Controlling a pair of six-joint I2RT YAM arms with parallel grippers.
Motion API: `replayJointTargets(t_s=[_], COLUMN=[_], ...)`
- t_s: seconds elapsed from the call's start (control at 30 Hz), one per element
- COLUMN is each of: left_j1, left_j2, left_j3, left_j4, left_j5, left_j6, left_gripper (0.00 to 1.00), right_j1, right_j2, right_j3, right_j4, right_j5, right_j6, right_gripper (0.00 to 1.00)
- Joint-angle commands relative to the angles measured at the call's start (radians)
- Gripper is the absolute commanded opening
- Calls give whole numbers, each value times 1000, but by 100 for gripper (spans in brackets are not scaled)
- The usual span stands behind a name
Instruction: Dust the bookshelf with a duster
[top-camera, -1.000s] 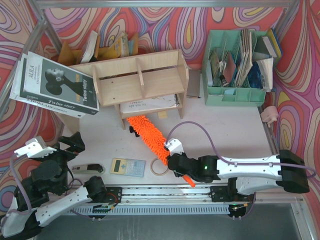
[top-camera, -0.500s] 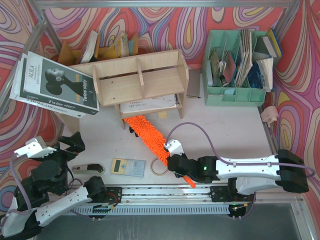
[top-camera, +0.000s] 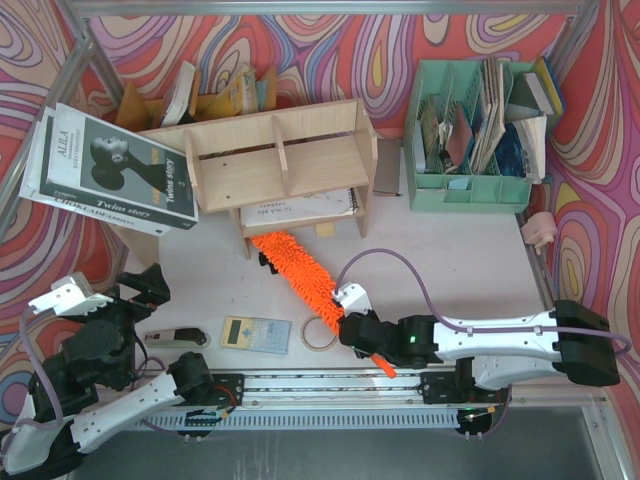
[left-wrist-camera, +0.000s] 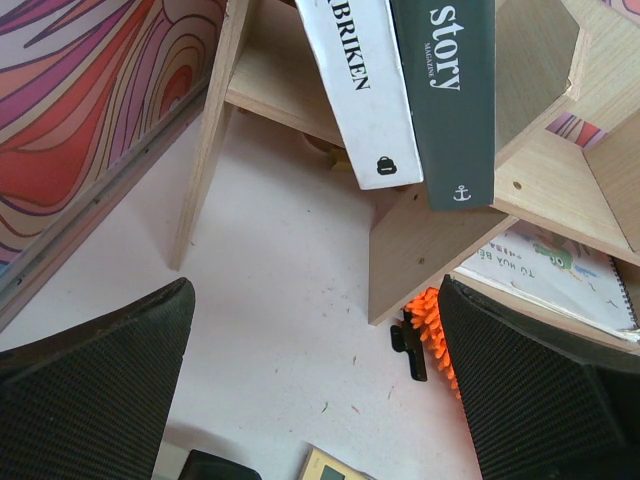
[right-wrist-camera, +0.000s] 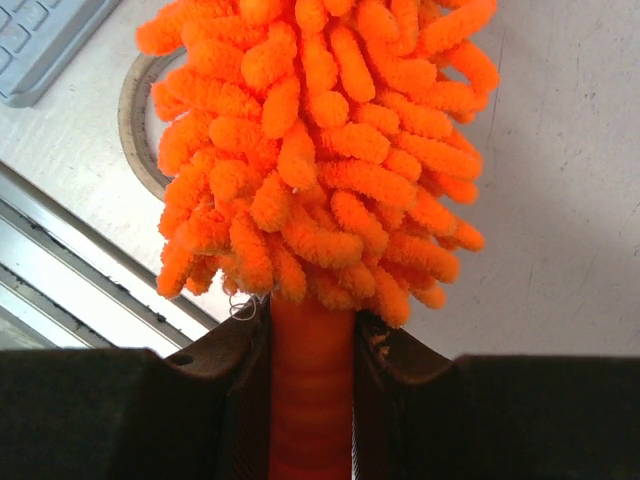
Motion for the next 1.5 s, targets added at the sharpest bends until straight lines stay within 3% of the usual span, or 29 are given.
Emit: replayJointTargets(t_s=[0.0,0.33,0.63,0.9,1.07,1.27,1.47], left_j1=[-6,-6,-7,-7,-7,-7,-7], left_j2=[3,1,15,43,33,28,31], left_j3=[-1,-1,-1,1,0,0,3], left_j4=[-11,-11,-8,-8,-11,-5,-9], left_j5=[-14,-16,-12,-10,-10,-13,-11], left_j6=[-2,-5,-1,1,-5,4,3], left_gripper=[98,99,99,98,99,98,99], right_j1=[8,7,8,8,8,7,7], right_j2=[-3,-75,30,-69,-81,-52,-159], right_j3=[35,92,43,83,25,28,76], right_j4=[-2,-61,-11,-42,-21,-97,-234], right_j5=[73,141,97,96,86,60,34], right_j6=[8,-17,12,-54,-34,17,-29], right_gripper=[0,0,0,0,0,0,0])
